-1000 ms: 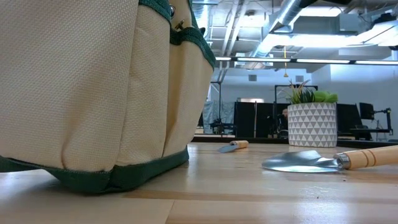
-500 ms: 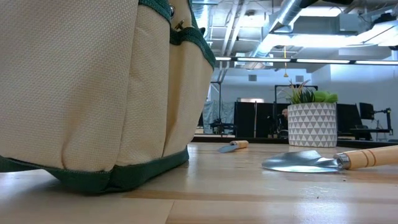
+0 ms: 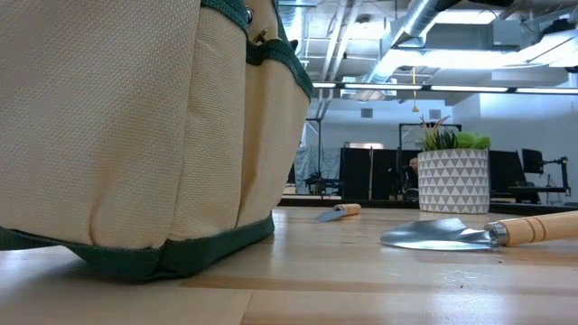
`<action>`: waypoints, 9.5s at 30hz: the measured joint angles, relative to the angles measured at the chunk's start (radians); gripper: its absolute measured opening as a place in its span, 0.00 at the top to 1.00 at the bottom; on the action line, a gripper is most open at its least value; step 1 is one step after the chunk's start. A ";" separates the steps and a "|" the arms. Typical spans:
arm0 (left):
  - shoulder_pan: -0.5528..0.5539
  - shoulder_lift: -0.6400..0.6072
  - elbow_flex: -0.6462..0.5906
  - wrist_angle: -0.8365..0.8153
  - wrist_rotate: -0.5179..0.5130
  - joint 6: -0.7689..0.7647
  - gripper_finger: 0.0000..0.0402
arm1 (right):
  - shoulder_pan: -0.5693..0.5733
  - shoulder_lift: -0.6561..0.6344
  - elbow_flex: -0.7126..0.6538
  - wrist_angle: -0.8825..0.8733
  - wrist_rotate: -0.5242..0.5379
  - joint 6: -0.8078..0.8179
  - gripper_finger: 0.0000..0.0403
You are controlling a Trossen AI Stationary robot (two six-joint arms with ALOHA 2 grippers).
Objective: Pick & Place Garden tools in Gardening bag
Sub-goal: Put the brown trowel into the gardening bag
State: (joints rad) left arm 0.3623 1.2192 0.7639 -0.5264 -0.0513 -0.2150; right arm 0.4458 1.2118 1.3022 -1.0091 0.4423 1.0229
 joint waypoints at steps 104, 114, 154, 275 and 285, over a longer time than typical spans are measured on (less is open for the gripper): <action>-0.915 -0.268 -0.591 1.676 -0.283 0.189 0.99 | -0.028 0.000 0.000 0.000 0.001 0.104 0.37; -0.868 -0.020 -0.591 1.914 -0.256 0.208 0.99 | -0.050 0.000 0.000 0.000 -0.026 0.104 0.37; -0.760 0.177 -0.610 2.058 -0.133 0.129 0.98 | -0.050 0.000 0.000 0.000 -0.078 0.102 0.37; -0.760 -0.471 -0.024 0.237 0.007 -0.555 0.46 | -0.104 0.422 0.000 -0.098 -0.417 -0.447 0.37; -0.760 -0.475 -0.024 0.237 0.024 -0.656 0.46 | 0.037 0.456 -0.077 -0.030 -0.417 0.181 0.37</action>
State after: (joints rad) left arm -0.3973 0.7444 0.7396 -0.2893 -0.0276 -0.8711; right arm 0.4831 1.6676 1.2254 -1.0394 0.0250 1.2037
